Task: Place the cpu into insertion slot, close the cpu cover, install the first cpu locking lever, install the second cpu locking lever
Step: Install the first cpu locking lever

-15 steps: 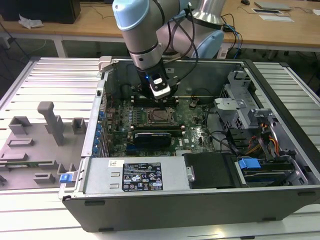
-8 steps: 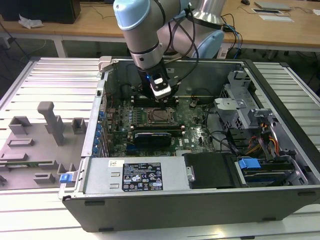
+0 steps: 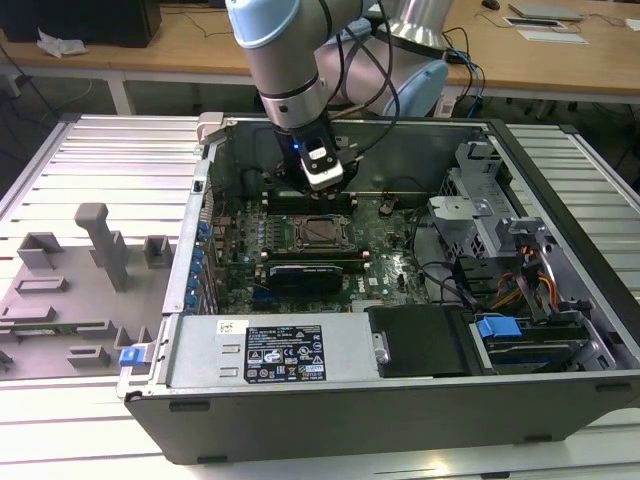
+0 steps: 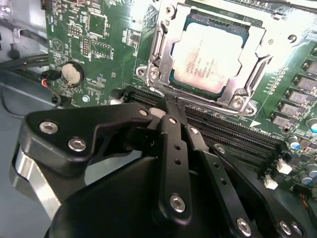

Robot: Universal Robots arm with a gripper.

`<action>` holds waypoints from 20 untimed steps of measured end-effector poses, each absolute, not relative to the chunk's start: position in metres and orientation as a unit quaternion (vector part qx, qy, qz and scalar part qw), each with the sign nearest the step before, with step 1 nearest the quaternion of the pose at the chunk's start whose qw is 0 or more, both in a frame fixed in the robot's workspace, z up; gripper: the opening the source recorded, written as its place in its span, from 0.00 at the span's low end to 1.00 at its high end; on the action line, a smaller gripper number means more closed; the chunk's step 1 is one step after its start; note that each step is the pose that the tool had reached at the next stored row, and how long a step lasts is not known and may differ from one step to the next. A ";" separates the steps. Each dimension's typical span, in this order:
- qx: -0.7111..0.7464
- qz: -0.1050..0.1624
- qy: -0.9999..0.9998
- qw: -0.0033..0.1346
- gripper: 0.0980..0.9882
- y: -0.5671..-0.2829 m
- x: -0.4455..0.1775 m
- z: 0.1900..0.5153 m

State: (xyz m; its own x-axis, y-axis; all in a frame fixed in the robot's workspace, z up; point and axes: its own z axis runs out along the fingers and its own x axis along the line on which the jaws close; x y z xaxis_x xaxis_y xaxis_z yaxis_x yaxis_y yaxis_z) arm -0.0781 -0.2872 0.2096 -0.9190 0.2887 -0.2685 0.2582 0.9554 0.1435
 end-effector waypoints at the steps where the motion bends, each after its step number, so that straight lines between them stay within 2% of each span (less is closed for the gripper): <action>1: 0.140 0.053 0.978 0.145 0.01 -0.287 -0.078 0.211; 4: 0.140 0.053 0.978 0.145 0.01 -0.287 -0.078 0.224; 5: 0.140 0.052 0.979 0.139 0.01 -0.287 -0.078 0.224; 8: 0.142 0.048 0.983 0.109 0.01 -0.287 -0.075 0.224; 10: 0.144 0.042 0.986 0.068 0.01 -0.288 -0.071 0.224; 11: 0.144 0.041 0.987 0.063 0.01 -0.288 -0.071 0.224; 20: 0.143 0.026 0.987 0.062 0.01 -0.295 -0.071 0.224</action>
State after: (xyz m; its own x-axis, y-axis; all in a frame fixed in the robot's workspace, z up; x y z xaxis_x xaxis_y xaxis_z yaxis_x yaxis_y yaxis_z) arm -0.0713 -0.2955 0.2241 -0.9516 0.2852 -0.1150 0.2787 0.9579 0.0695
